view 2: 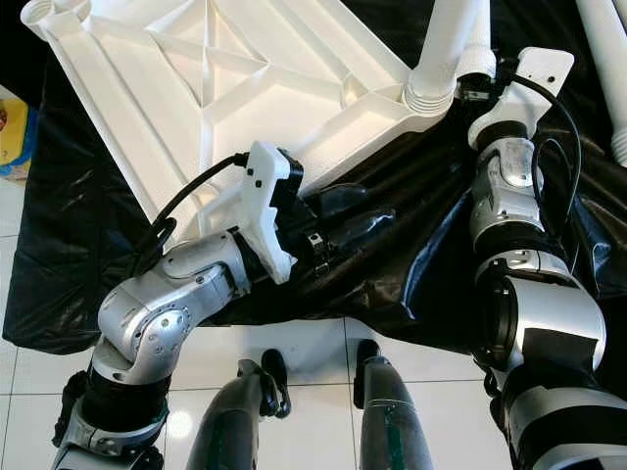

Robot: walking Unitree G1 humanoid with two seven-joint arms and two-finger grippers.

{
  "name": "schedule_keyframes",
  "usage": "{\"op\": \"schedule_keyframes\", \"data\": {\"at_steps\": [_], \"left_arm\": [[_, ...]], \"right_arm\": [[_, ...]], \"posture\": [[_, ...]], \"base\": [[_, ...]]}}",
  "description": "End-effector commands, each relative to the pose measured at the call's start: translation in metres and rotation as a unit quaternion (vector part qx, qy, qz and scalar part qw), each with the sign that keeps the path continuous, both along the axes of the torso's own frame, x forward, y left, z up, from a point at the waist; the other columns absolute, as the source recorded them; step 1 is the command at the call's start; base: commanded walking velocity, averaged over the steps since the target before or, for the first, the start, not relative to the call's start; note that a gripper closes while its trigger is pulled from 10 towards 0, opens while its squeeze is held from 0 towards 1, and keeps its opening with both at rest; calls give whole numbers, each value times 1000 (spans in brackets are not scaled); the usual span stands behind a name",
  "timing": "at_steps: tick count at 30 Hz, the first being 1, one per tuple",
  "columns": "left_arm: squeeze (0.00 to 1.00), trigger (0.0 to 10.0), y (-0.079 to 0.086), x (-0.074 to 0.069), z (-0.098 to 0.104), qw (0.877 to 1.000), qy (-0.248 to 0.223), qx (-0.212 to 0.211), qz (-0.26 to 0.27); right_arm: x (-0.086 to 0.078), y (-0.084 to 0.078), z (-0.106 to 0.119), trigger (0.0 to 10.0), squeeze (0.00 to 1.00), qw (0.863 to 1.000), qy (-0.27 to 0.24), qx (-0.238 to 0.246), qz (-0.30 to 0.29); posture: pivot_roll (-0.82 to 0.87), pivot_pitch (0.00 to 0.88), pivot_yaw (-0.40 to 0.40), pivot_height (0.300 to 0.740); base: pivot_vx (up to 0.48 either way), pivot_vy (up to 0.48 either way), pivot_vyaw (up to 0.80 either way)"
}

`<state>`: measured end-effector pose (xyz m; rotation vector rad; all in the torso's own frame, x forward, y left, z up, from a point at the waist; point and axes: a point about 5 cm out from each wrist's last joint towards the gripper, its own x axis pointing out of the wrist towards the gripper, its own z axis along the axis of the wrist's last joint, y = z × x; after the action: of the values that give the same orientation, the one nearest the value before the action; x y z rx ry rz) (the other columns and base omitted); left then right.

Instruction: Building children table

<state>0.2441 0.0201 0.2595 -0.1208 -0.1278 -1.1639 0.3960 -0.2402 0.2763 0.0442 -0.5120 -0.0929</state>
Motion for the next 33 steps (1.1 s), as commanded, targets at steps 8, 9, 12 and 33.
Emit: {"op": "schedule_keyframes", "data": {"at_steps": [8,9,12,33], "left_arm": [[0,10000,6,4,-2,999,-7,9,42],[0,10000,7,6,-3,999,-8,9,50],[0,10000,9,7,-5,998,-8,9,57],[0,10000,29,35,2,991,-48,9,128]], "right_arm": [[-4,4,-10,0,0,1000,-9,-16,23],[-6,2,-9,6784,0,1000,-14,-20,18],[-8,0,-10,10000,0,1000,-21,-21,11],[-45,19,-18,10000,0,994,-99,-43,-4]], "posture": [[169,378,89,740],[163,368,83,740],[150,346,73,740],[79,156,41,740]], "base": [[0,0,0],[0,0,0],[0,0,0],[0,0,0]]}}
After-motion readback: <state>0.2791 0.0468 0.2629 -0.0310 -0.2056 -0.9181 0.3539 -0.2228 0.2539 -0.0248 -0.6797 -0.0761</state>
